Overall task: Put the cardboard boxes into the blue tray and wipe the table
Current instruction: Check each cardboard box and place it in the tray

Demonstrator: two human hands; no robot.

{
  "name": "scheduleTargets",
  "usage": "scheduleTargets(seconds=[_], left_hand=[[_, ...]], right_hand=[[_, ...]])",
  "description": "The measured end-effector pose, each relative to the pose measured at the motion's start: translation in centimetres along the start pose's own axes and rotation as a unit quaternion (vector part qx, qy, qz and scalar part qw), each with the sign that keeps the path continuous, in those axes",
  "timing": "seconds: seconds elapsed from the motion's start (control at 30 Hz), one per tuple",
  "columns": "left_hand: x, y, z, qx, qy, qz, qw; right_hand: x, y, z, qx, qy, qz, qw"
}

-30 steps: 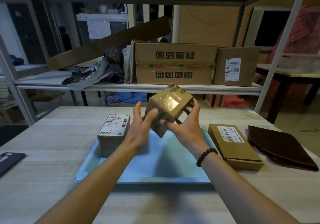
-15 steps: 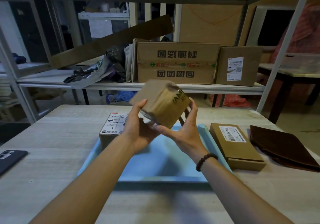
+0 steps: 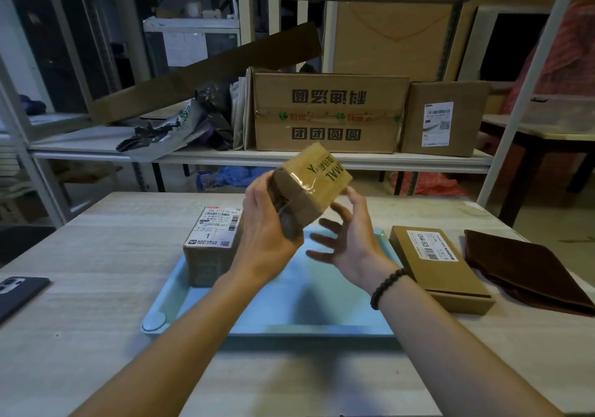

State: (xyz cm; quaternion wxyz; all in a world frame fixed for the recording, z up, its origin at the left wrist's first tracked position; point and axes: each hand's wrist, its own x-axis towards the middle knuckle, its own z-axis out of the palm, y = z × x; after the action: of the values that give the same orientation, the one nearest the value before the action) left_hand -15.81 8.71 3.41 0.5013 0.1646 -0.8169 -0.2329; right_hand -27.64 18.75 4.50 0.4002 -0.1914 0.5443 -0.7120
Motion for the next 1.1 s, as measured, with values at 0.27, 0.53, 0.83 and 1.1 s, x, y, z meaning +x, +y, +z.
scheduleTargets(seconds=[0.27,0.53,0.83,1.1], left_hand=[[-0.7,-2.6,-0.4,0.089,-0.072,0.127,0.985],[-1.2,-2.0,-0.8,0.033,-0.105,0.052,0.993],[0.0,0.6,-1.6,-0.298,-0.071,-0.254,0.917],[-1.0,-0.1,-0.9,-0.022,-0.059,-0.156,0.986]], right_hand=[[-0.4,0.0,-1.0,0.128,-0.14,0.081,0.979],[-0.3,0.4,-1.0,0.174,-0.134,-0.004,0.976],[-0.3,1.0,0.5,-0.041,-0.029,-0.235,0.971],[-0.3,3.9,1.8,-0.105,-0.009,-0.071,0.992]])
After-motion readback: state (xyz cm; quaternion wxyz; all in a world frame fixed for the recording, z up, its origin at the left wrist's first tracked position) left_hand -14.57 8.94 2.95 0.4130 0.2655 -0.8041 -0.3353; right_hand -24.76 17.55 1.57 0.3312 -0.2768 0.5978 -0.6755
